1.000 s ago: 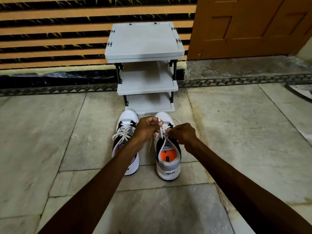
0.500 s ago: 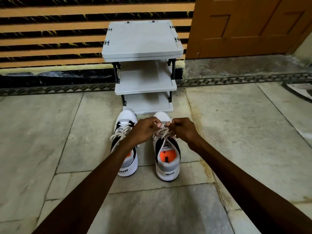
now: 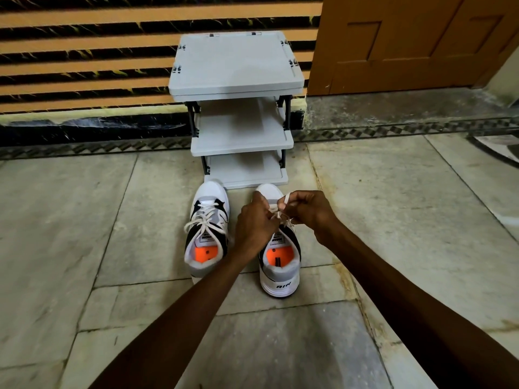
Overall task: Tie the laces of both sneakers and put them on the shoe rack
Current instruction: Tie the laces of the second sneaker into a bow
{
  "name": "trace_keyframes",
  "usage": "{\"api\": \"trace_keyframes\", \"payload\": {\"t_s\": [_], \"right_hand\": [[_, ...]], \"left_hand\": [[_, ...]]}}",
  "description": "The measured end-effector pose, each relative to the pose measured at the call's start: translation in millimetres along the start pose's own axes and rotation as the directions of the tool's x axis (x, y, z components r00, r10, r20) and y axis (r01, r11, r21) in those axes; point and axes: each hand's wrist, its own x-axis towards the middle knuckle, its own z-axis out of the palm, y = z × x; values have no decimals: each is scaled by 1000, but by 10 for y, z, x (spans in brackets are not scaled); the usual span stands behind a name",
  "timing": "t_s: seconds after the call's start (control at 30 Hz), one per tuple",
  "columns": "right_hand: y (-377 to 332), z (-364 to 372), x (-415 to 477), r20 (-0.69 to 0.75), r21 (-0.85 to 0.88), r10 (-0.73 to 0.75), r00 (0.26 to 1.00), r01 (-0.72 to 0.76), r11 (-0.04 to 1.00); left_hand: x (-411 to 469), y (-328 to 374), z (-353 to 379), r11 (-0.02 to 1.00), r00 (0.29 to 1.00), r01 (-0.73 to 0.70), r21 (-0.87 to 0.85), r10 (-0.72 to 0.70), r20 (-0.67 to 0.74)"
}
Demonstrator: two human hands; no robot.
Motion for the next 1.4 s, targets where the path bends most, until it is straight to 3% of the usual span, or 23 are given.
{"api": "trace_keyframes", "payload": {"t_s": [0.1, 0.3, 0.5, 0.57, 0.63, 0.7, 0.77, 0.83, 0.87, 0.9, 0.97, 1.03, 1.2, 1.4], "right_hand": [[-1, -2, 3, 13, -6, -2, 1000, 2, 1000], [-12, -15, -19, 31, 20, 3, 1000, -4, 1000], [-42, -6, -57, 48, 31, 7, 999, -8, 999], [-62, -5, -69, 46, 19, 10, 999, -11, 1000], [-71, -4, -77, 52, 7, 17, 999, -17, 1000], [-74, -6, -84, 72, -19, 16, 997, -15, 1000], [-72, -12, -90, 94, -31, 1, 996, 2, 1000], [-78, -20, -108, 103, -31, -10, 995, 13, 999], [-78, -23, -112, 100, -38, -14, 995, 18, 999], [-81, -24, -119, 96, -43, -15, 995, 19, 999], [-76, -27, -115, 75, -58, -5, 997, 9, 998], [-54, -45, -100, 39, -63, 13, 999, -11, 998], [44, -171, -117, -80, -84, 7, 997, -14, 996], [210, -266, -99, -170, -428, 37, 985, -108, 897]], "left_hand": [[27, 0, 17, 996, 995, -57, 70, 51, 86], [91, -24, -179, 996, 963, -75, 49, 60, 261], [156, 66, -368, 994, 977, -48, 103, 26, 210], [143, 92, -411, 1000, 970, 11, 14, -14, 245], [122, 105, -451, 958, 942, 179, -223, -102, 321], [115, 108, -491, 811, 874, 393, -434, -182, 451], [115, 103, -528, 713, 839, 479, -512, -200, 507], [131, 87, -562, 861, 882, 360, -360, -189, 431], [145, 68, -583, 959, 921, 226, -173, -152, 359], [158, 52, -597, 995, 950, 89, 40, -96, 296], [172, 32, -640, 928, 973, -47, 369, -40, 226], [165, 33, -701, 849, 980, -82, 522, -27, 197], [159, 8, -928, 798, 993, 6, 602, -77, 92], [46, 0, -803, 426, 954, -114, 898, -204, 218]]}}
